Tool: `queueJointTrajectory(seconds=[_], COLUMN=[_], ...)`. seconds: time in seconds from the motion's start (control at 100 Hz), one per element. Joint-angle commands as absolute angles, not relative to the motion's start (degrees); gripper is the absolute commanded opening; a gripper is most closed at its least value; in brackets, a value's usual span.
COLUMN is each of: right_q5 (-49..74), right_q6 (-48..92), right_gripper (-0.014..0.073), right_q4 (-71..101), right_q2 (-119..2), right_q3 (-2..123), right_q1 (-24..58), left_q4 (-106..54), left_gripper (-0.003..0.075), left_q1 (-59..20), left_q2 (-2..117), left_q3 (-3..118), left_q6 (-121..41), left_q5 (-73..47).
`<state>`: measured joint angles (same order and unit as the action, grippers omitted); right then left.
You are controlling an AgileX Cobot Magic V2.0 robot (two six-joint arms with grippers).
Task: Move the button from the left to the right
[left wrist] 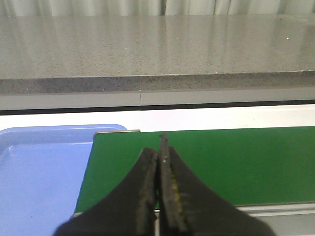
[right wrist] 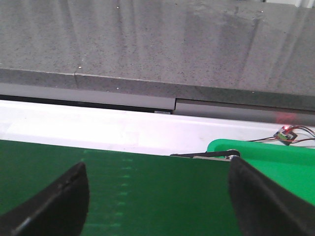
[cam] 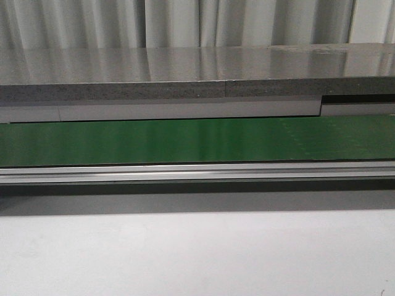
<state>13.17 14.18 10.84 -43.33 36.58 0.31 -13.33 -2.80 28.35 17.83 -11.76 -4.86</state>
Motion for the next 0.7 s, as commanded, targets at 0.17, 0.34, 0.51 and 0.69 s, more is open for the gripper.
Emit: queueJointTrajectory(seconds=[0.17, 0.34, 0.51, 0.69], right_q5=[12.37, 15.2, 16.51, 16.34], right_q6=[14.06, 14.06, 14.06, 14.06], right_gripper=[0.058, 0.0486, 0.0218, -0.0075], right_q4=[11.84, 11.84, 11.84, 11.84], right_q2=[-25.72, -19.47, -18.69, -18.69], right_q3=[27.97, 24.95, 24.74, 24.74], right_q1=[0.74, 0.74, 0.74, 0.74], left_q4=[-13.72, -13.72, -13.72, -13.72], left_gripper=[-0.002, -0.002, -0.002, -0.002], left_q1=[-3.31, -3.31, -3.31, -3.31], left_q2=[28.54, 28.54, 28.54, 28.54], left_q3=[19.42, 19.42, 19.42, 19.42], left_q6=[-11.77, -11.77, -11.77, -11.77], left_q5=[0.0, 0.0, 0.0, 0.0])
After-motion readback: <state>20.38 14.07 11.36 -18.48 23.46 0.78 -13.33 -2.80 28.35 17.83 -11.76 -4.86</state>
